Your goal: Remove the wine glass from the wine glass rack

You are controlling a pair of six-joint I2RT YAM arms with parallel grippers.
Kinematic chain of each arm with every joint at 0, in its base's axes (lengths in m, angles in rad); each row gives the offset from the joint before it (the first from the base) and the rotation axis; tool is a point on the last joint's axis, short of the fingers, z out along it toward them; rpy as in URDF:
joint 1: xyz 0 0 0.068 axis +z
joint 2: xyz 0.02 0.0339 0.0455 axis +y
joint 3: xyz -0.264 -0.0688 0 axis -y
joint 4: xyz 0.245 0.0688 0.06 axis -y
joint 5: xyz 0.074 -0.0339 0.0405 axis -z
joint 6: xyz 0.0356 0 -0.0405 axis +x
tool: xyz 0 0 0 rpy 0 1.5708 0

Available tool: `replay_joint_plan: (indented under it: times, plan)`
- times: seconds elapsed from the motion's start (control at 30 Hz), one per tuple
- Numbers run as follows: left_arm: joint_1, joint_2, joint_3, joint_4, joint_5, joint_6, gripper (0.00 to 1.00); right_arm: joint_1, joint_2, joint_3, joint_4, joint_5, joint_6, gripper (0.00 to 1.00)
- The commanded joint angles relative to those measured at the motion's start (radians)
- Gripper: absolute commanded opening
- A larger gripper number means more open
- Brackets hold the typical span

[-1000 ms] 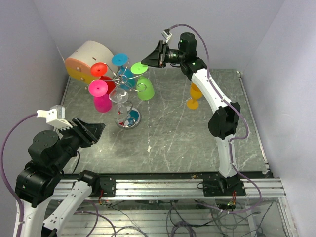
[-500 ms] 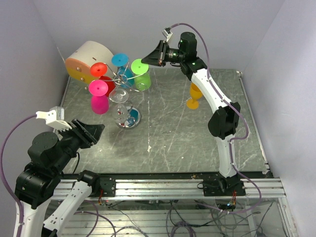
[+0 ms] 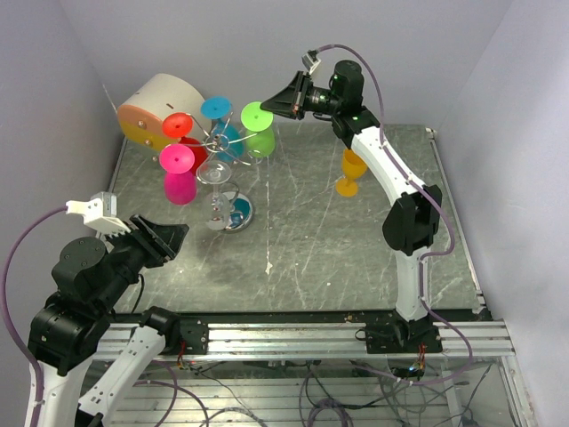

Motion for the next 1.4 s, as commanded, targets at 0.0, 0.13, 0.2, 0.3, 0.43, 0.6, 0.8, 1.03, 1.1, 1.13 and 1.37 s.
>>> replay_joint_plan:
  times: [0.0, 0.13, 0.2, 0.3, 0.43, 0.6, 0.8, 1.03, 1.1, 1.13, 1.37]
  plan:
    - [-0.003, -0.007, -0.006, 0.017, -0.008, -0.007, 0.55, -0.010, -0.037, 0.011, 0.054, -0.011, 0.029, 0.00]
    - [-0.003, -0.009, -0.002, 0.012, -0.012, -0.006, 0.55, -0.010, -0.037, 0.004, 0.055, -0.011, 0.042, 0.00]
    - [-0.003, -0.012, 0.000, 0.008, -0.017, -0.004, 0.56, -0.010, -0.046, -0.001, 0.036, -0.007, 0.032, 0.00]
    - [-0.003, -0.015, -0.006, 0.010, -0.017, -0.007, 0.56, -0.010, -0.058, -0.018, 0.044, -0.021, 0.042, 0.00]
    - [-0.004, -0.010, -0.012, 0.013, -0.012, -0.007, 0.56, -0.010, -0.084, -0.030, 0.001, -0.020, 0.009, 0.00]
    - [-0.004, -0.011, -0.026, 0.027, -0.004, -0.010, 0.56, -0.011, -0.125, -0.071, -0.017, -0.018, -0.023, 0.00]
    - [-0.003, -0.011, -0.026, 0.025, -0.008, -0.013, 0.56, -0.008, -0.168, -0.098, -0.040, -0.033, -0.050, 0.00]
    - [-0.004, -0.006, -0.023, 0.027, 0.000, -0.014, 0.55, 0.021, -0.138, -0.060, -0.064, -0.050, -0.057, 0.00]
    - [-0.004, -0.006, -0.020, 0.025, -0.001, -0.012, 0.55, 0.031, -0.100, -0.034, -0.077, -0.048, -0.064, 0.00]
    - [-0.004, -0.006, -0.017, 0.023, 0.000, -0.011, 0.55, 0.034, -0.092, -0.022, -0.082, -0.045, -0.066, 0.00]
    - [-0.003, -0.013, -0.007, 0.011, -0.016, -0.007, 0.56, 0.056, -0.024, 0.067, -0.085, -0.042, -0.050, 0.00]
